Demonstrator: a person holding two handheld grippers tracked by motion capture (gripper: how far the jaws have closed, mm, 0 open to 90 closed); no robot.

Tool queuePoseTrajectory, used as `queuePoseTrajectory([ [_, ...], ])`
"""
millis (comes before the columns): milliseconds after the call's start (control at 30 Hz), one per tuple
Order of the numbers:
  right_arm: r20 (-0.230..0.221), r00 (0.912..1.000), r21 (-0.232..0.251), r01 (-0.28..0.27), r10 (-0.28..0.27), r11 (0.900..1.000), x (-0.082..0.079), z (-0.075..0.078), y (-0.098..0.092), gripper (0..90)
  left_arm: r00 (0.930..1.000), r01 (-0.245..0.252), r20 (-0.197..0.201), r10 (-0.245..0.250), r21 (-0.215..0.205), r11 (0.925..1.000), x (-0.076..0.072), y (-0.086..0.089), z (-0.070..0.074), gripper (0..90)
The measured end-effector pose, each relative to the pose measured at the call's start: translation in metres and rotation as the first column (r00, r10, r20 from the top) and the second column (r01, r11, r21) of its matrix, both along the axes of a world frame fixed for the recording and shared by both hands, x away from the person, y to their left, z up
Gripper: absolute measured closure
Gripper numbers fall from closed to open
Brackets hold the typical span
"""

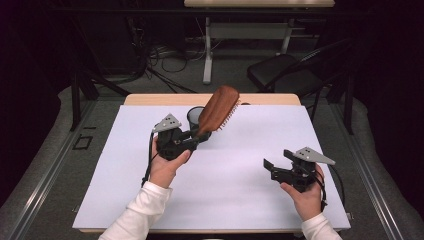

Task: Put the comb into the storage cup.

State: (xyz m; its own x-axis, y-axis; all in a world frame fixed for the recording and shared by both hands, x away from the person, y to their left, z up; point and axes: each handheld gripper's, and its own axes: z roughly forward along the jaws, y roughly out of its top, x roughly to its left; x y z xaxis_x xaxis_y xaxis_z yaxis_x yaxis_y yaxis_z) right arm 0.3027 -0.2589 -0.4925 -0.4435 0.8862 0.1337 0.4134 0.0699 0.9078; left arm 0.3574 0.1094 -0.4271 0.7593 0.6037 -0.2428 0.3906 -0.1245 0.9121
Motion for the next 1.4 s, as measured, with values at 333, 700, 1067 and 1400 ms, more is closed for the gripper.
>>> queuePoseTrajectory([
  [333,-0.01,0.9997,0.015,-0.022,0.022,1.0,0.009,0.015,0.004,14.8,1.0,-0.001,0.005,0.002,-0.015,0.9999,-0.001,0.006,0.0,71.4],
  [700,-0.02,0.9982,0.009,-0.057,0.057,0.998,0.014,0.023,0.01,14.7,0.9999,-0.014,-0.01,0.014,-0.015,0.9998,0.002,0.012,-0.005,71.4],
  [1067,-0.064,0.9921,0.024,-0.106,0.108,0.994,0.023,0.034,0.02,14.7,0.9998,-0.018,0.0,0.018,-0.015,0.9997,0.001,0.01,-0.006,71.4],
  [1400,-0.122,0.9829,0.029,-0.135,0.137,0.99,0.038,0.05,0.028,14.7,0.9998,-0.018,0.005,0.018,-0.005,0.9998,0.002,0.009,-0.006,71.4],
])
